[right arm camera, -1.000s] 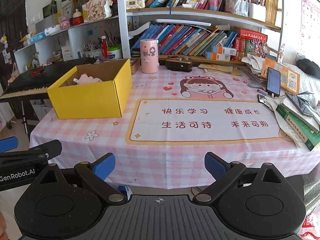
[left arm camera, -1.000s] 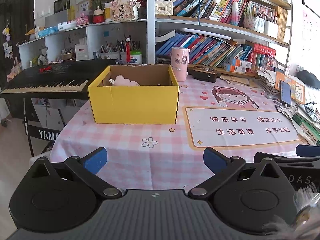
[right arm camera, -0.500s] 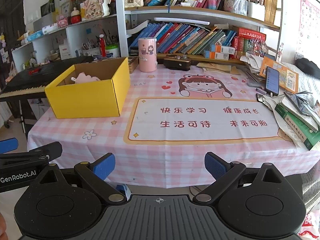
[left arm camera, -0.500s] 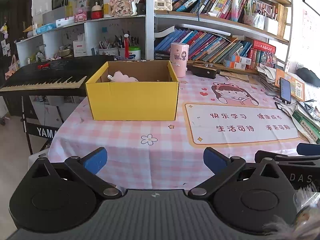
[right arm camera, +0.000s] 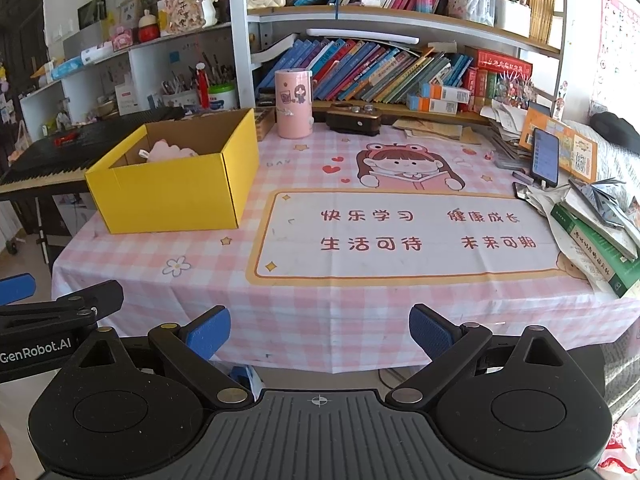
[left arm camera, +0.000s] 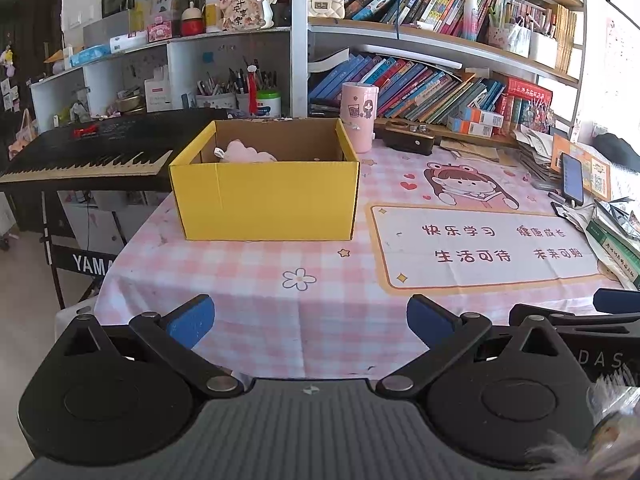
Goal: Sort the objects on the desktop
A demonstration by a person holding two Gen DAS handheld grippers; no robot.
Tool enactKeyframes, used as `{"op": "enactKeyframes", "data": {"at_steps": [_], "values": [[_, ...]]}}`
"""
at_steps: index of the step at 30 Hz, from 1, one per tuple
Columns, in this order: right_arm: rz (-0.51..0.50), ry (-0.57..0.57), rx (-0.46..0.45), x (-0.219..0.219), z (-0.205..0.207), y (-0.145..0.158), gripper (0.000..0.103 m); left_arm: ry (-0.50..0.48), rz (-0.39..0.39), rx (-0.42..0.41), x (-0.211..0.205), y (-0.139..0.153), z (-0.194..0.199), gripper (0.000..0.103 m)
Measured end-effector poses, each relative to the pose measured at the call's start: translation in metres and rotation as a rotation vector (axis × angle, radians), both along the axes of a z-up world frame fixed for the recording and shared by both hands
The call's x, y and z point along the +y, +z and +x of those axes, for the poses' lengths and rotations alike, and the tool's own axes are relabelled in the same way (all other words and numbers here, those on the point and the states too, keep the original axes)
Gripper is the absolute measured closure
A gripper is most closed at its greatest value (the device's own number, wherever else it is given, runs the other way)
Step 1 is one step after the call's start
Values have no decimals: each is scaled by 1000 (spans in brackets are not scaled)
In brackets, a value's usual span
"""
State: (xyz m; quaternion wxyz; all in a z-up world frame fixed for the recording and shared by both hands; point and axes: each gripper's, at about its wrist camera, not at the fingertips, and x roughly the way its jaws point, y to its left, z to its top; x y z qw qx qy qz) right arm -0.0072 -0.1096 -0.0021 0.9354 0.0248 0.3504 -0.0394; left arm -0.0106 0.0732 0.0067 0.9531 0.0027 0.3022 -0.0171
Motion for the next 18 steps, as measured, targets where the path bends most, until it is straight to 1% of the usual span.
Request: {"op": "enactKeyframes", "data": {"at_steps": [9, 18], "values": [[-2, 7, 11, 0, 2, -1, 5, 4, -10, 16, 4, -7, 6, 0], [-1, 11, 22, -2, 4, -3, 5, 7, -15, 22, 3, -8, 6, 0]]}}
